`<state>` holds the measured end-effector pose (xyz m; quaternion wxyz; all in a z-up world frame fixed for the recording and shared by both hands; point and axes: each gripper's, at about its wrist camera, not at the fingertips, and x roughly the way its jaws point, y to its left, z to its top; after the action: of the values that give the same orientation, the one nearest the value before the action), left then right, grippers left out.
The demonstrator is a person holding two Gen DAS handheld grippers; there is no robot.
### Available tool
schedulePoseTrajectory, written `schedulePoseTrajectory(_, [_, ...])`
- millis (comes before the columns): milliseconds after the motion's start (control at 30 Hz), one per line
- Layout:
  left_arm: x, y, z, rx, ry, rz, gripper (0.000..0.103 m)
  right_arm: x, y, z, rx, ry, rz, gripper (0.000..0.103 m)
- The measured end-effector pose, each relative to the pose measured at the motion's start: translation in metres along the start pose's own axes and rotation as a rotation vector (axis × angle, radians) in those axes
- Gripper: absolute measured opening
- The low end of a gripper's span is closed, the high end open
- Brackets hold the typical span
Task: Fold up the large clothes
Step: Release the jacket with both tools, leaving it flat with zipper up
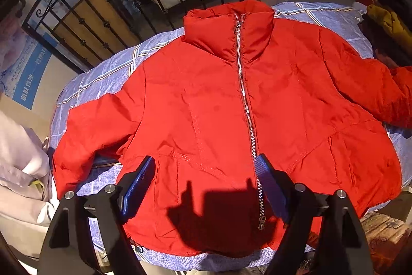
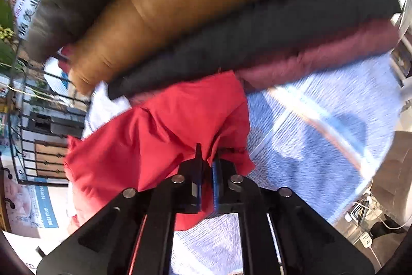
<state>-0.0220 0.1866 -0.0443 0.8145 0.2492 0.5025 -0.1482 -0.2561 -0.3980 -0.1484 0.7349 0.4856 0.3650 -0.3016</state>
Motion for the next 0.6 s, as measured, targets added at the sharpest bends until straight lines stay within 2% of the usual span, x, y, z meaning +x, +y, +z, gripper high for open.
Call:
schedulePoseTrajectory(133, [0.0,-0.004,0.005,0.007,-0.016,-0.03,0.078,-0.085,0.01,0.021,-0.056,-0.086,-0.077,0.002])
schedulePoseTrajectory(233, [0.004,-0.006,0.007,0.01,-0.024,-0.049,0.078,-0.111,0.022,0.027,-0.064,-0.075,-0.088,0.002])
schedulePoseTrajectory(300, [0.008,-0.004,0.007,0.001,-0.018,-0.063,0.078,-0.118,0.046,0.02,-0.118,-0.054,-0.128,0.002])
schedulePoseTrajectory(367, [0.009,-0.001,0.007,-0.012,-0.018,-0.074,0.078,-0.124,0.067,0.007,-0.106,-0.05,-0.048,0.002])
schedulePoseTrajectory(467, [0.01,0.005,0.005,-0.016,-0.035,-0.075,0.078,-0.136,0.103,0.008,-0.12,-0.034,0.087,0.002])
schedulePoseTrajectory(600, [0.013,0.024,0.002,-0.063,-0.038,-0.045,0.078,-0.129,0.219,-0.016,-0.294,0.063,0.282,0.002])
